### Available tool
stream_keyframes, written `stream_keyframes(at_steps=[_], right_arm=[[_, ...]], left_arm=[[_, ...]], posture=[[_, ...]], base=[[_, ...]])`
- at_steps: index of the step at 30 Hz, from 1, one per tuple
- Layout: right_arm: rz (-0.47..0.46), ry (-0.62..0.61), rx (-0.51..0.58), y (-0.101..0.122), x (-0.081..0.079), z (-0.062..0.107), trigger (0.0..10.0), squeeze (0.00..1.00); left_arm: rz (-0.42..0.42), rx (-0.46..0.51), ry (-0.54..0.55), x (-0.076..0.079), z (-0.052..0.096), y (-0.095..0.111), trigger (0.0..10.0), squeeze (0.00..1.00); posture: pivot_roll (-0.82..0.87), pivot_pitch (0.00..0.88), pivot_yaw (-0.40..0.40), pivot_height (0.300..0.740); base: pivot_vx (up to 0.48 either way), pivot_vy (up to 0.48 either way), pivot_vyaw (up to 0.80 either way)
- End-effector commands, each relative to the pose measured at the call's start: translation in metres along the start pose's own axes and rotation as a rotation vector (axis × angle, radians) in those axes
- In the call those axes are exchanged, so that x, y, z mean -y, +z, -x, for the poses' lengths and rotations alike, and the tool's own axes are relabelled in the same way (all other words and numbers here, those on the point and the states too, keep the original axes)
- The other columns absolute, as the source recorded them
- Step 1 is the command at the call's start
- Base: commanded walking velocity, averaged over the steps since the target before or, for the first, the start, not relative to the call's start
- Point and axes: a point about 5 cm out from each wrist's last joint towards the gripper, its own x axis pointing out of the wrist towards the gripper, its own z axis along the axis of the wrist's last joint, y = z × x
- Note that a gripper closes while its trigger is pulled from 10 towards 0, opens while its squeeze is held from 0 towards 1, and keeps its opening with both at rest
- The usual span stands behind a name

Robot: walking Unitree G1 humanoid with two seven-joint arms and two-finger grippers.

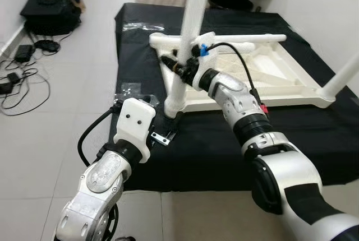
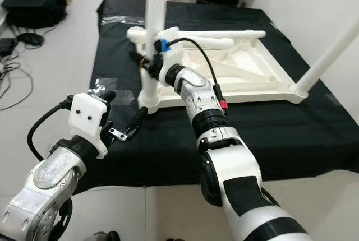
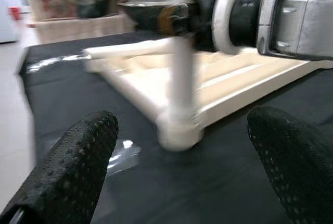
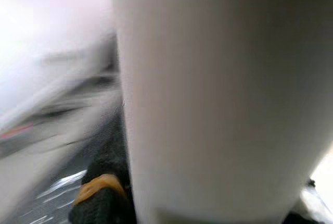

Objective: Building children table

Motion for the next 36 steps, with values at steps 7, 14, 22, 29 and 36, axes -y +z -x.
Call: stream_keyframes(at_steps=[7, 14, 22, 29, 36], right_arm=[[-0.025, -0.455, -0.086, -0.024, 0.041, 0.014, 0.0, 0.0], [-0.124, -0.168, -0.026, -0.007, -0.007, 0.002, 10.0, 0.0], [-0.218, 0.114, -0.003, 0.005, -0.02, -0.001, 10.0, 1.0], [-0.24, 0.622, 0.048, 0.018, -0.017, 0.011, 10.0, 0.0], [-0.142, 0.955, 0.082, 0.015, -0.022, 0.031, 10.0, 0.0]], left_arm=[[0.0, -0.001, 0.0, 0.001, 0.0, 0.0, 10.0, 0.0], [0.004, -0.005, -0.002, 0.001, 0.0, -0.001, 10.0, 0.0], [0.006, -0.004, -0.004, 0.002, 0.0, -0.002, 10.0, 0.0], [0.002, -0.004, -0.005, 0.002, 0.0, -0.002, 10.0, 0.0], [0.001, -0.006, -0.009, 0.003, 0.0, -0.003, 10.0, 0.0]], posture=[[0.09, 0.163, -0.135, 0.74], [0.09, 0.161, -0.134, 0.74], [0.09, 0.149, -0.134, 0.74], [0.09, 0.142, -0.134, 0.74], [0.09, 0.137, -0.131, 0.74]], base=[[0.0, 0.0, 0.0], [0.0, 0.0, 0.0], [0.0, 0.0, 0.0], [0.0, 0.0, 0.0], [0.0, 0.0, 0.0]])
